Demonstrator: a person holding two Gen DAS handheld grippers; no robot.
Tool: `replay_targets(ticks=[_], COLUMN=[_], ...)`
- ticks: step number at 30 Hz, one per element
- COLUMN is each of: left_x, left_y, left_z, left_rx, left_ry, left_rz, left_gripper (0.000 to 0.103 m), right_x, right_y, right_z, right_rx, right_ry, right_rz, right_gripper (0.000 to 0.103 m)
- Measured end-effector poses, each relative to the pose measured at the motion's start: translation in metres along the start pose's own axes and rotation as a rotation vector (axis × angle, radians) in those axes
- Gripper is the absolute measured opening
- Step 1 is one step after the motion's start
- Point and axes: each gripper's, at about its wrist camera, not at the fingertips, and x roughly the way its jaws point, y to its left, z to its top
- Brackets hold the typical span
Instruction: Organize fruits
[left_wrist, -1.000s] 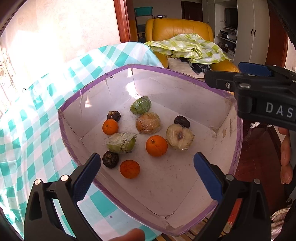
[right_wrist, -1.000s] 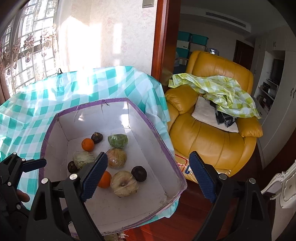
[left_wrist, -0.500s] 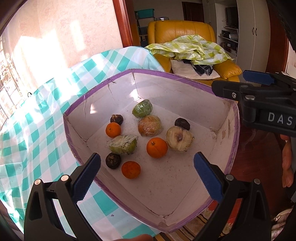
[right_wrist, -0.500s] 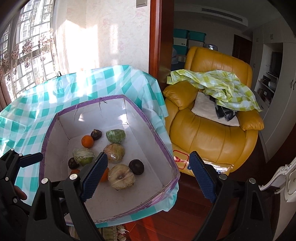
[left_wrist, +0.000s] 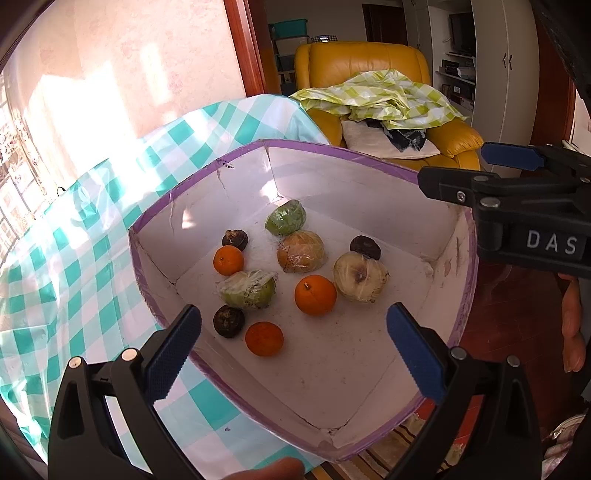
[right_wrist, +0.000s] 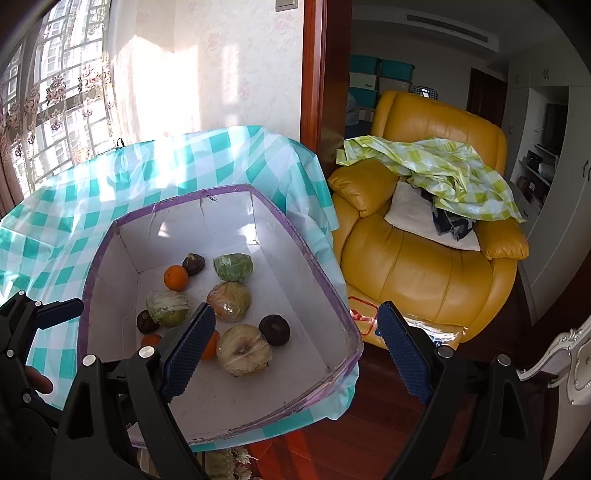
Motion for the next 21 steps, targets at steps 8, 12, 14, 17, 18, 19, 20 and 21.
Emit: replay_targets(ticks=[8, 12, 14, 17, 18, 19, 20, 21], left_x=[0.0004, -0.0001, -0.0002, -0.0001, 0.0000, -0.0001, -0.0002, -0.0017], left_y=[-0.0001, -0.0001, -0.0004, -0.0006, -0.0008, -0.0001, 0.0010, 0.0030], left_z=[0.0002, 0.0004, 0.0003, 0.0004, 0.0004, 0.0010, 0.0011, 0.0022], left_rx=[0.001, 0.002, 0.002, 0.001, 0.001, 0.000, -0.004, -0.011], left_ry=[-0.002, -0.002, -0.002, -0.003, -0.004, -0.006, -0.012, -0.021], left_rz=[0.002, 0.001, 0.001, 0.001, 0.001, 0.002, 0.001, -0.003], left_gripper=[0.101, 0.101, 0.101, 0.101, 0.101, 0.101, 0.101, 0.101], right_x=[0.0005, 0.0005, 0.0006, 0.0004, 0.0005, 0.0004, 0.0003, 0.0004], right_y=[0.0012, 0.0016, 0.0018, 0.0019, 0.0020, 0.0020, 0.0020, 0.0019], right_z=[0.0003, 0.0004, -0.0001, 0.0005, 0.0002, 0.0005, 0.0005, 0.0006], right_rx=[0.000, 0.000, 0.000, -0.001, -0.001, 0.000, 0.000, 0.001], right_ry=[0.000, 0.000, 0.001, 0.001, 0.002, 0.001, 0.001, 0.001], right_rz=[0.001, -0.001, 0.001, -0.001, 0.000, 0.000, -0.001, -0.001], right_gripper=[0.087, 0.087, 0.087, 0.087, 0.087, 0.087, 0.087, 0.087])
